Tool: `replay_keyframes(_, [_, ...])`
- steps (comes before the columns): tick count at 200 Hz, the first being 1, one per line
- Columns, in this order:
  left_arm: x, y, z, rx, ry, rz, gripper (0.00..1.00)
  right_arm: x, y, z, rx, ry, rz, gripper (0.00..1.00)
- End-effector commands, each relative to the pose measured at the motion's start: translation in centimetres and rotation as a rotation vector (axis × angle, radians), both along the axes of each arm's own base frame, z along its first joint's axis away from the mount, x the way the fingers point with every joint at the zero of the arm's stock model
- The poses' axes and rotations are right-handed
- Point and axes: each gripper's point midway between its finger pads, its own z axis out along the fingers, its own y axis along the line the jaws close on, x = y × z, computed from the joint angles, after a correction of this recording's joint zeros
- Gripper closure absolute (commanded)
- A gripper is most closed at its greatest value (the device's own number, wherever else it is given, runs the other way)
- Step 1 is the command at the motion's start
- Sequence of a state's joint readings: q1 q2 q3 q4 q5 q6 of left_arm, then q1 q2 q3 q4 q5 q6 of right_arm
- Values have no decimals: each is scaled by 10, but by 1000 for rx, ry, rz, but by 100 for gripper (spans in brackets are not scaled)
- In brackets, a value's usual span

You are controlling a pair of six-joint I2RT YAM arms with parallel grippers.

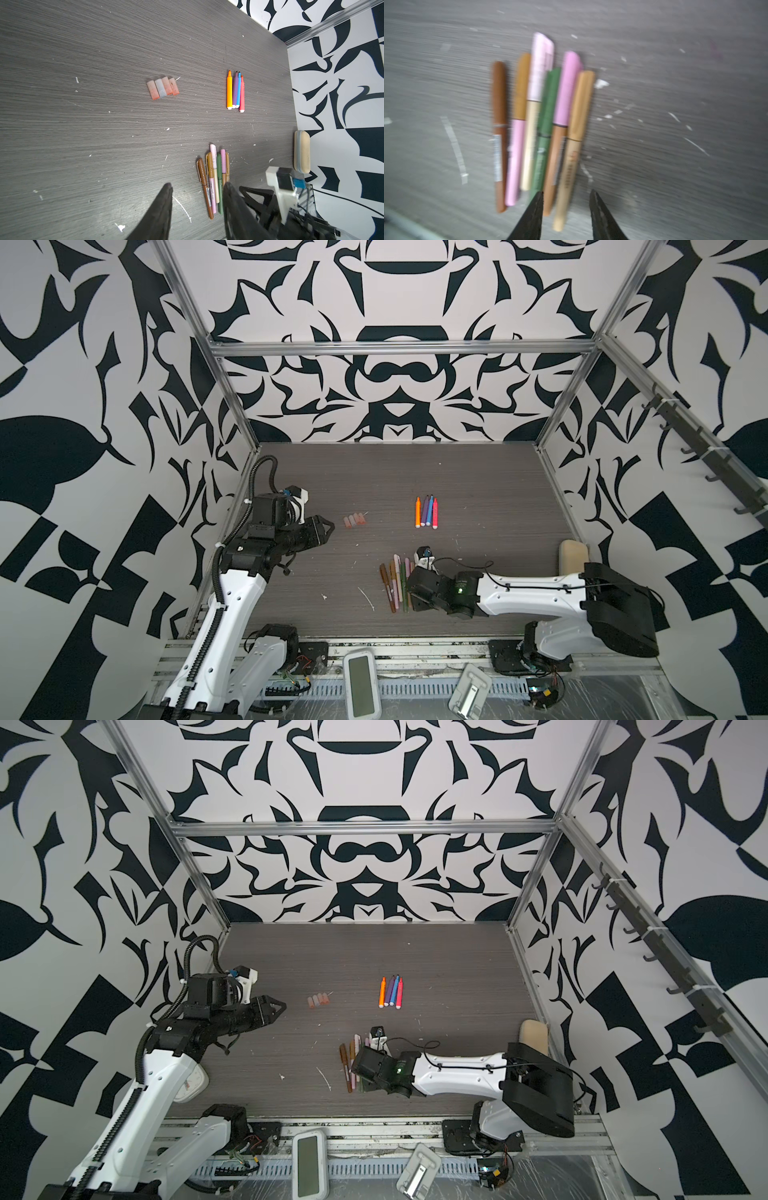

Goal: Open the pen caps
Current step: 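Open the right gripper and move it back over the marker row, then lower the right gripper onto the tan pen at the row's edge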

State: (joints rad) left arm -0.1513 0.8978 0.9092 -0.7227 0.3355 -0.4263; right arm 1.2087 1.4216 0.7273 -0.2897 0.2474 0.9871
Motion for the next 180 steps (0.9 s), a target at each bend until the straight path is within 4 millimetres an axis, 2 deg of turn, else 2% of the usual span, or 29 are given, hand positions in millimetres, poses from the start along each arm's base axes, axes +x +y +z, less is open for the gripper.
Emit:
replay_keyframes(1, [-5, 0, -7, 4, 31, 0, 56, 3, 13, 9, 33, -26, 31, 63])
replay_keyframes(27, [-5, 0, -8, 4, 32, 1, 56, 0, 8, -4, -28, 5, 18, 71])
replay_keyframes(61, [-5, 0, -8, 6, 34, 1, 56, 1, -10, -17, -142, 23, -24, 72])
replay_keyframes(110, [-5, 0, -9, 4, 39, -1, 56, 6, -36, -11, -226, -14, -103, 74])
replay_keyframes(144, [-5, 0, -9, 4, 39, -1, 56, 6, -27, -7, -183, -17, -72, 73])
replay_keyframes(180, [-5, 0, -10, 5, 40, 0, 56, 2, -21, -13, -165, 8, -60, 72])
